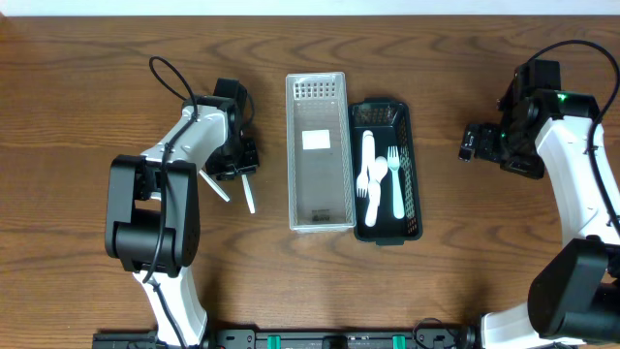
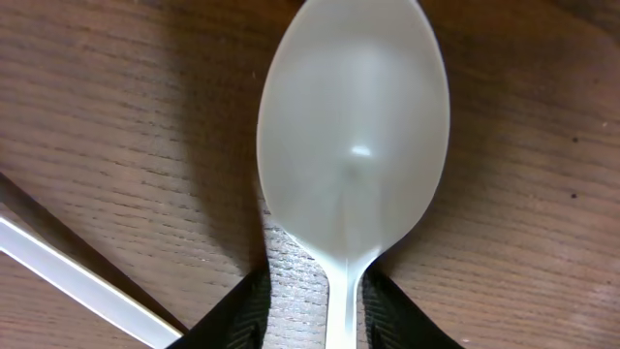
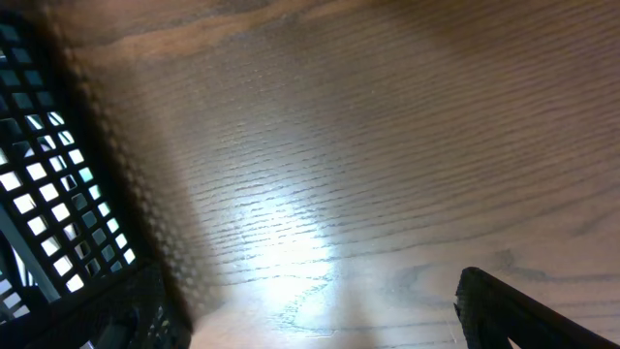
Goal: Pack container
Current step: 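Close the left gripper on the white spoon handle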
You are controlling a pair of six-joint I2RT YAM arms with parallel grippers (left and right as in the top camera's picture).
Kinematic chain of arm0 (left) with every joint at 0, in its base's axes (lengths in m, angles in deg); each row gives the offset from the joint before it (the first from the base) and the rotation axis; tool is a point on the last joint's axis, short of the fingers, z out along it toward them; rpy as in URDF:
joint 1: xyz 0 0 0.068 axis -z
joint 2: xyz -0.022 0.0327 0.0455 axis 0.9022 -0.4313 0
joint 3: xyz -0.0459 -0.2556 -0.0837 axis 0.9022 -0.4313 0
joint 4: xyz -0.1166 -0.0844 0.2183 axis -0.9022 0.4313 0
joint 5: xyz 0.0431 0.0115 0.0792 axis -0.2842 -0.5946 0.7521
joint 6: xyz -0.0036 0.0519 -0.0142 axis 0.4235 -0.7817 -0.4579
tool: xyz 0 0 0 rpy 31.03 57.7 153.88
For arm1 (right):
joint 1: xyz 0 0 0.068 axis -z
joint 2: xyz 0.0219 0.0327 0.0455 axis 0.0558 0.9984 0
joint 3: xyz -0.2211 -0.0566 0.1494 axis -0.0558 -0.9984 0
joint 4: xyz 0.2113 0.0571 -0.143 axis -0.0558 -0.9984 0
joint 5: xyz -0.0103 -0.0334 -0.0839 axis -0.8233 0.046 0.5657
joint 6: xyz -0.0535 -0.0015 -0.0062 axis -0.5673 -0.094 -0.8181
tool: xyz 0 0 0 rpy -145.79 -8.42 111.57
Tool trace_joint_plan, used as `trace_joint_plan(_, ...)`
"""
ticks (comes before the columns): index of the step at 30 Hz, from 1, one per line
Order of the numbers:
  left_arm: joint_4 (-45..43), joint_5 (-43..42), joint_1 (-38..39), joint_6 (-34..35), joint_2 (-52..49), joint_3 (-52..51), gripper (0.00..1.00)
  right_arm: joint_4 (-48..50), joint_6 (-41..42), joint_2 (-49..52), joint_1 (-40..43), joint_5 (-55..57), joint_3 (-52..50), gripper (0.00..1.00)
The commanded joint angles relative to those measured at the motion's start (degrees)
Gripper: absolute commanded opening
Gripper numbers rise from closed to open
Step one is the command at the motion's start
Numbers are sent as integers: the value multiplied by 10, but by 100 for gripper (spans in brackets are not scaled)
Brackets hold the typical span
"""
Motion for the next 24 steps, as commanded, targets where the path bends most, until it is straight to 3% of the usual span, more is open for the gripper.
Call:
trace_joint_plan(1,-1,4,0,-2,-18,-3,29,-2,2,0,-3,-3,0,99)
trace_joint_plan(5,-1,4,0,-2,-18,-3,24,-2,2,0,-3,-3,0,99)
trace_joint_plan(11,-1,4,0,-1,-18,-1,7,-1,2,0,-3,-3,0,99)
trace_joint_plan(18,62,5,6,-2,7,54,6,-1,2,0,-3,-3,0,99)
trace_joint_plan(24,135,4,48,-13,95,133,6,-1,2,0,-3,-3,0,99)
